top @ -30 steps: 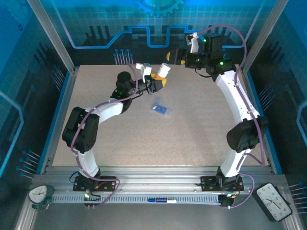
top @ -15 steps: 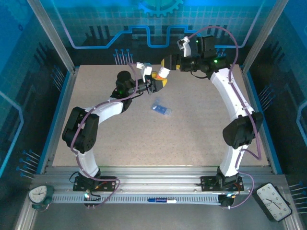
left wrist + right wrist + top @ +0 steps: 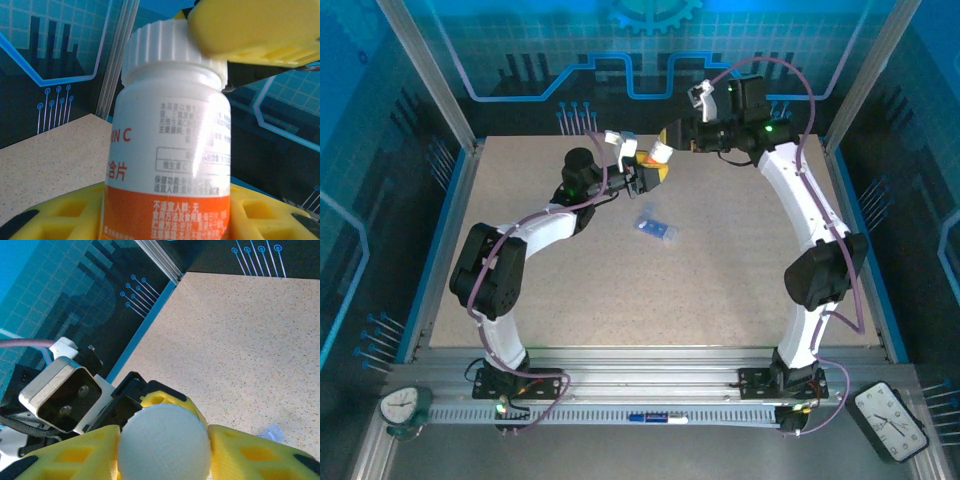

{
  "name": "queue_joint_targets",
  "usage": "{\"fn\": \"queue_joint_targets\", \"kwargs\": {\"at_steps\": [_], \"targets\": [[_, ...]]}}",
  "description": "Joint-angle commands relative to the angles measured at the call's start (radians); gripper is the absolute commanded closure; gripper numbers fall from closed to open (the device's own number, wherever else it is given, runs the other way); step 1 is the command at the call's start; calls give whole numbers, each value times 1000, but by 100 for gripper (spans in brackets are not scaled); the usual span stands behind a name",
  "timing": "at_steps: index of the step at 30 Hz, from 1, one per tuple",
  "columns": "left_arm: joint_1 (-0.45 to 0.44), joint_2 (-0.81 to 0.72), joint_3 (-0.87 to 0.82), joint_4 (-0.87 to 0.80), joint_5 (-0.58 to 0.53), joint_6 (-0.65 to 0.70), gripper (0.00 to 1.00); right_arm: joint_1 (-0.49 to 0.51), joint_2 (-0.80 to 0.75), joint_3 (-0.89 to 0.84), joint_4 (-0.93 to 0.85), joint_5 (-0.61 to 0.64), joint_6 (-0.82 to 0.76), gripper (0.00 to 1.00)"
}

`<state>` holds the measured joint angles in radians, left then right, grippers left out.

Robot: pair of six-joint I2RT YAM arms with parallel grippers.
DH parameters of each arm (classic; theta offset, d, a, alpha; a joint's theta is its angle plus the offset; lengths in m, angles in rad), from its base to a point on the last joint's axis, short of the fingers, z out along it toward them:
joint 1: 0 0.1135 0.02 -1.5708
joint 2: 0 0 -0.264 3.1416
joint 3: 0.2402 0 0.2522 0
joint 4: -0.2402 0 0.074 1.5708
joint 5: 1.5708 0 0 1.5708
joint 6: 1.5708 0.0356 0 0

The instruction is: Sort the pills into containers

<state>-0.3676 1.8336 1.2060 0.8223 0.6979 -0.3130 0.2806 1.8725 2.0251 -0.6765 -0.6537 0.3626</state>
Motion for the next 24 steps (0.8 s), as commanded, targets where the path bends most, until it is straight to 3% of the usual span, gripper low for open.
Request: {"fn": "queue_joint_targets", "kwargs": {"at_steps": [1, 13, 18, 21, 24], "targets": [[-8, -8, 44, 9, 17, 18, 100, 12, -12, -9, -25, -1, 6, 56], [-25, -42, 51, -73, -122, 154, 100, 94, -80, -128, -8, 296, 225, 59], [-25, -35, 59, -79, -127, 163, 100, 111, -99, -171, 36, 334, 282, 57], [-25, -28, 59, -80, -129, 162, 100, 104, -88, -136, 23, 321, 276, 50], [-25, -23, 63, -86, -126, 162, 100, 80, -82, -97, 11, 290, 274, 34]]}}
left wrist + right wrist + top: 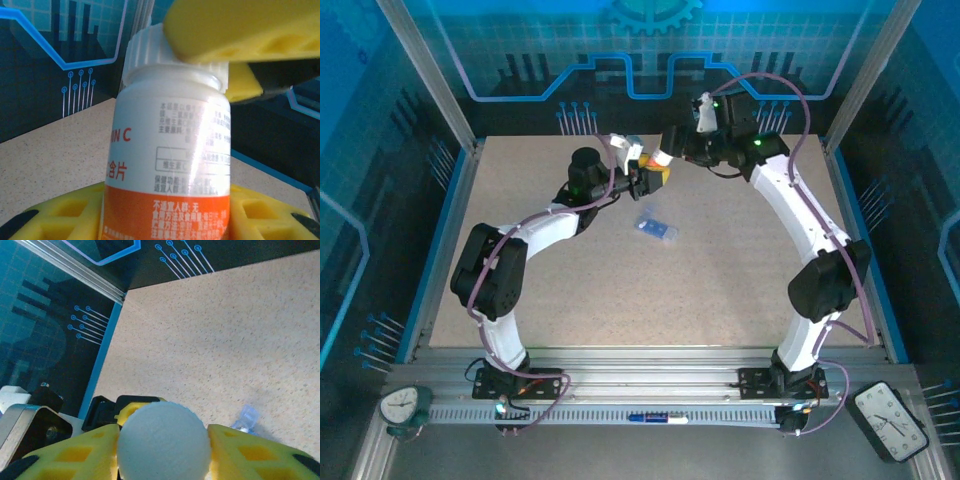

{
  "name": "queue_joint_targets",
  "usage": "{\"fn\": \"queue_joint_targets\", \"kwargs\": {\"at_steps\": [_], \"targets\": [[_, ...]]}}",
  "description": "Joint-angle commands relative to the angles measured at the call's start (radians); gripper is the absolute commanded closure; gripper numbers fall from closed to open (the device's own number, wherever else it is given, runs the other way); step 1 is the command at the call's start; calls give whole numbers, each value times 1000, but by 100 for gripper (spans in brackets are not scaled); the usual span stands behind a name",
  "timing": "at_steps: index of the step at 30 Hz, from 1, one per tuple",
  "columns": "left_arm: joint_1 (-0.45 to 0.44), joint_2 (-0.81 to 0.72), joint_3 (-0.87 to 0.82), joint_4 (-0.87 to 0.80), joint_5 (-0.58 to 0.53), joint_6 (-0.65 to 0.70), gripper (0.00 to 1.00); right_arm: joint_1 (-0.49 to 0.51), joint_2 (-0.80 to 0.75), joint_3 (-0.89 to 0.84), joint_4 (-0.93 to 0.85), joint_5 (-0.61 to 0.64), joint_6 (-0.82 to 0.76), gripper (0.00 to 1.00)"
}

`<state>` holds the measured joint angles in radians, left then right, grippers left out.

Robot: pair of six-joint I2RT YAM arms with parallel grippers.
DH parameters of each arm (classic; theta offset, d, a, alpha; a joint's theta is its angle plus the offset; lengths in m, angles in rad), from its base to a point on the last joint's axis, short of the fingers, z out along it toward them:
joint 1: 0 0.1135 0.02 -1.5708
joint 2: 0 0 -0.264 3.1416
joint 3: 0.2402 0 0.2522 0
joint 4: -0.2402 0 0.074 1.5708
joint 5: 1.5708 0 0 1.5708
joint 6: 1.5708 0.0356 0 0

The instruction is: Sort the pills into containers

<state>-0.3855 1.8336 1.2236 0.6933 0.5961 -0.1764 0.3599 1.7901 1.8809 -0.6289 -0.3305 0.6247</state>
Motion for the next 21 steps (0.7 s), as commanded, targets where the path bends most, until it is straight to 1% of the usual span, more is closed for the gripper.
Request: {"fn": "queue_joint_targets", "kwargs": {"at_steps": [1, 4, 7, 11, 16, 21], "targets": [[-7, -21, 47, 38, -21, 28, 100, -9, -1, 55, -33, -47, 12, 30], [-7, -19, 48, 32, -11, 28, 100, -41, -13, 76, -33, -78, 5, 21], [-6, -13, 46, 35, 2, 16, 100, -78, -18, 89, -25, -143, -4, 18], [-6, -4, 48, 49, 22, 2, 100, -120, -33, 78, 7, -200, -38, 16], [-7, 4, 57, 61, 57, -19, 100, -174, -60, 30, 90, -214, -114, 17], [-6, 13, 68, 67, 86, -45, 100, -201, -52, 17, 158, -315, -227, 18]]}}
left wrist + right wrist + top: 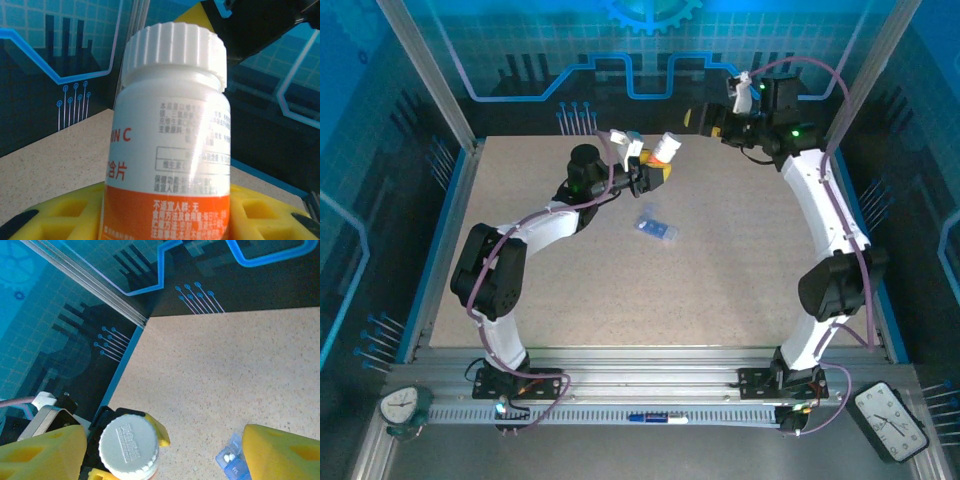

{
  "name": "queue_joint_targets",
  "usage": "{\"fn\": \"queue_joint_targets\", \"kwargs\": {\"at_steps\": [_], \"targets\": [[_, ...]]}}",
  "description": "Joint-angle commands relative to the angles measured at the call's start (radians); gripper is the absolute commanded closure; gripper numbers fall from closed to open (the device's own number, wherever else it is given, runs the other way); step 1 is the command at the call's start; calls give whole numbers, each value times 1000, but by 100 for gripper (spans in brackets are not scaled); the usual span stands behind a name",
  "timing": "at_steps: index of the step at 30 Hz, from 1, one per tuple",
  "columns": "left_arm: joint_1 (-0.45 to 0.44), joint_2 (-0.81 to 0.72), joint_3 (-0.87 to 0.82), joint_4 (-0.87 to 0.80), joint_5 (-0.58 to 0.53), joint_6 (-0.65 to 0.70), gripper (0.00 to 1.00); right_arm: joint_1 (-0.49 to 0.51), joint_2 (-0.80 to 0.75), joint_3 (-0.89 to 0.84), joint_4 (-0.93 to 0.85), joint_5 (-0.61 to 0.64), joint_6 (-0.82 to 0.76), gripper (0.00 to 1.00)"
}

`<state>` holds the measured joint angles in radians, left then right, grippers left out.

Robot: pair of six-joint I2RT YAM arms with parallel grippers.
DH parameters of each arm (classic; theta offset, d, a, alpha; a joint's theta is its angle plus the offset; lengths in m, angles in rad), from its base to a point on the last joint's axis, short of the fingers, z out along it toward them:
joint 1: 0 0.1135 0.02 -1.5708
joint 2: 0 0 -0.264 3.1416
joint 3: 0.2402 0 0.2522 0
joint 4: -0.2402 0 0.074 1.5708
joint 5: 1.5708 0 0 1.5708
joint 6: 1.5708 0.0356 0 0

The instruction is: Sort the pills into containers

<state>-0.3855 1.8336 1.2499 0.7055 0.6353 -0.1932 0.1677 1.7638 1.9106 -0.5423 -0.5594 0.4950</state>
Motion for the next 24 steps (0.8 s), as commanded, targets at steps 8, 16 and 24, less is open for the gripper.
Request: {"fn": "queue_joint_targets", "kwargs": {"at_steps": [8, 16, 24], "targets": [[-6, 9, 36, 60, 61, -35, 100, -1, 45, 33, 77, -203, -112, 19], [-7, 13, 42, 54, 69, -35, 100, 37, 89, 68, 29, -210, -122, 20], [-8, 15, 46, 45, 69, -32, 100, 54, 108, 64, 36, -245, -107, 25]]}}
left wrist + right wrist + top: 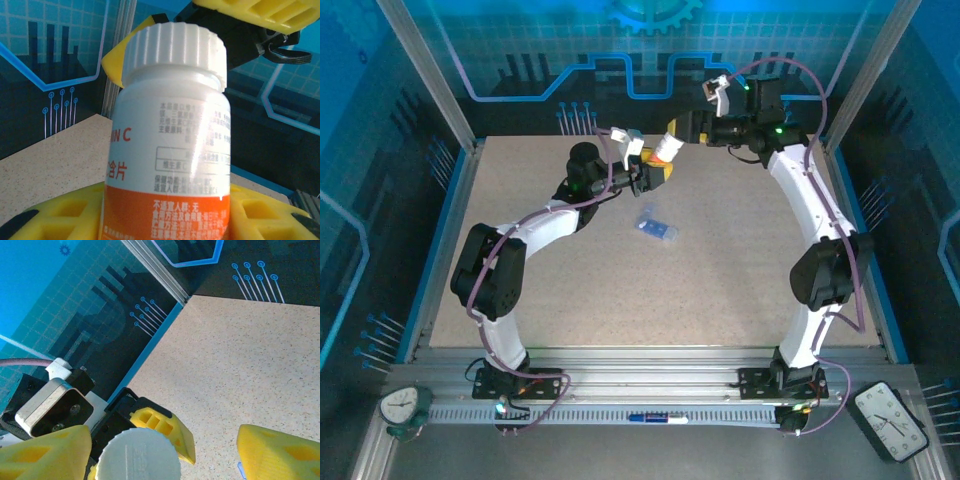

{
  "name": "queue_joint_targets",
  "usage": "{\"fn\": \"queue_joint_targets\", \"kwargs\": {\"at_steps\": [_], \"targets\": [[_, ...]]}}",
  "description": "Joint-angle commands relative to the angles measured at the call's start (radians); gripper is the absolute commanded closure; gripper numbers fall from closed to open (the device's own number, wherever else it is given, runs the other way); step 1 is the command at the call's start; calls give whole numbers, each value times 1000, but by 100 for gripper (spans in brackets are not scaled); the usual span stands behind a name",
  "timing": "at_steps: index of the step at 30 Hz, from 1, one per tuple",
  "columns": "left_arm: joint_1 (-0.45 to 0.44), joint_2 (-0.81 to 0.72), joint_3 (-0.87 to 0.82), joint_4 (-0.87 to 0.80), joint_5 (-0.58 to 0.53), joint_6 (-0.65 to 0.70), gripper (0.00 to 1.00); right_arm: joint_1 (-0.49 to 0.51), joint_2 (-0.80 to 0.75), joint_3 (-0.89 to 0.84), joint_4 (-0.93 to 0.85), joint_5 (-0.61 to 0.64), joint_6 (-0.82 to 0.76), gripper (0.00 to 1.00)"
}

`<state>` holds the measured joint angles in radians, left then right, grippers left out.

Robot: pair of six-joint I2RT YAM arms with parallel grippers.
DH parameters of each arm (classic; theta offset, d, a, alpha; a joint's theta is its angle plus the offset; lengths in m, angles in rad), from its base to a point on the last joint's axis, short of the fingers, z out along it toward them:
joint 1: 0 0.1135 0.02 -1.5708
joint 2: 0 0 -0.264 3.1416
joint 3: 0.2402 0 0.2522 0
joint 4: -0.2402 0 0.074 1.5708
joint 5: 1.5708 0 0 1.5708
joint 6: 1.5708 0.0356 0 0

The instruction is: Sort the pills into containers

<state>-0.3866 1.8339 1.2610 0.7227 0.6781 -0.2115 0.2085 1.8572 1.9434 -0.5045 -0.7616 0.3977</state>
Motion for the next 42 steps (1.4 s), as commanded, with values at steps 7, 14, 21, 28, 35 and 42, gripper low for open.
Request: {"fn": "queue_joint_targets", "kwargs": {"at_steps": [7, 14, 21, 28, 35, 42], "targets": [[-7, 20, 44, 28, 26, -12, 100, 20, 28, 28, -9, -76, 1, 39], [-6, 25, 55, 29, 29, -12, 100, 27, 32, 20, -42, -71, -14, 51], [-7, 28, 63, 26, 27, -11, 100, 44, 14, -10, -66, 1, 10, 64], [-13, 24, 86, -22, -12, 34, 100, 124, -28, -85, -102, 213, 127, 66], [-24, 5, 73, -71, -89, 107, 100, 176, -72, -155, -91, 396, 280, 65], [-23, 10, 71, -72, -93, 108, 100, 180, -53, -98, -110, 376, 266, 59]]}}
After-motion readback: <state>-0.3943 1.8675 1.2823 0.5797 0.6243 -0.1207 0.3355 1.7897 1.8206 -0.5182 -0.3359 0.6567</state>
